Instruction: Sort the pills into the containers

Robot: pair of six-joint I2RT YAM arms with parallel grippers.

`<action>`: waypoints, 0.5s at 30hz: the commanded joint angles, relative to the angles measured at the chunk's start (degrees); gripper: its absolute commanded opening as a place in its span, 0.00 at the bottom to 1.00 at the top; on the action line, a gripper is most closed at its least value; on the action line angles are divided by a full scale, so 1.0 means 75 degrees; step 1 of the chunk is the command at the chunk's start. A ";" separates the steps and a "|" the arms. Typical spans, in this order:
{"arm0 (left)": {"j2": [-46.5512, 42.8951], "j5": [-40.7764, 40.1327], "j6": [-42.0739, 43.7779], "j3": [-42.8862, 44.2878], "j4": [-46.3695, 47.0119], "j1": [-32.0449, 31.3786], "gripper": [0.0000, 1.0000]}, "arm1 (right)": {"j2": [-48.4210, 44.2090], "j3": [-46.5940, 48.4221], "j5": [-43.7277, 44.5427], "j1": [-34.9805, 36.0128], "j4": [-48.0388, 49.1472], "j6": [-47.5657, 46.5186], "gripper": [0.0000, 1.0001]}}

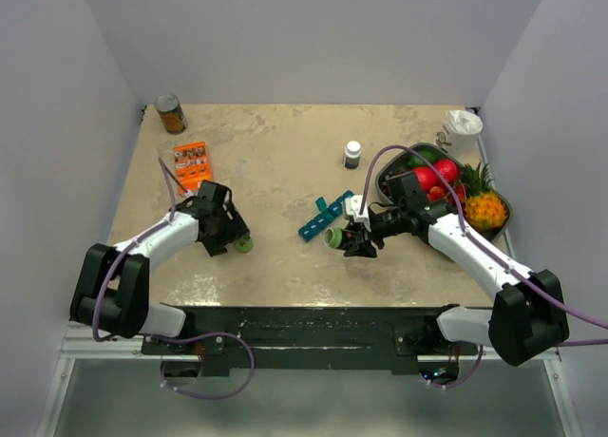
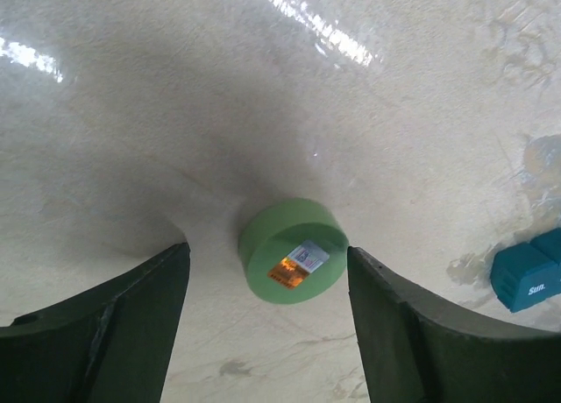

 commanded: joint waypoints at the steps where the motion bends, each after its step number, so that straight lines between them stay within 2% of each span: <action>1: -0.0850 -0.0149 0.0573 -0.0022 -0.0346 0.0069 0.77 | -0.0226 0.0176 -0.0278 -0.0108 0.0108 0.0078 0.00; 3: -0.1504 0.0027 0.0866 -0.0150 -0.0159 0.0069 0.78 | -0.0331 0.0258 -0.0361 -0.0190 0.0224 0.0335 0.00; 5: -0.2045 0.0658 0.1579 -0.0395 0.0391 0.0069 0.79 | -0.0472 0.0386 -0.0443 -0.0318 0.0632 0.0953 0.00; 6: -0.2674 0.0974 0.1919 -0.0501 0.0660 0.0069 0.79 | -0.0623 0.0445 -0.0467 -0.0377 0.0821 0.1259 0.00; 7: -0.3028 0.2021 0.2688 -0.0653 0.1405 0.0069 0.79 | -0.0706 0.0515 -0.0490 -0.0506 0.0996 0.1552 0.00; 8: -0.3392 0.2530 0.3009 -0.0991 0.1772 0.0069 0.80 | -0.0776 0.0760 -0.0479 -0.0600 0.1288 0.2042 0.00; 9: -0.4091 0.2849 0.3256 -0.1134 0.2101 0.0069 0.92 | -0.0893 0.0924 -0.0409 -0.0693 0.1465 0.2360 0.00; 10: -0.4412 0.3269 0.3618 -0.1286 0.2638 0.0058 0.95 | -0.0906 0.1135 -0.0327 -0.0961 0.1618 0.2688 0.00; 13: -0.5187 0.3332 0.4241 -0.1580 0.2854 0.0069 0.97 | -0.0708 0.2434 0.0141 -0.1617 0.1911 0.3918 0.00; 15: -0.5340 0.3309 0.4452 -0.1604 0.2761 0.0058 0.97 | -0.0613 0.3244 0.0678 -0.1993 0.2752 0.5335 0.00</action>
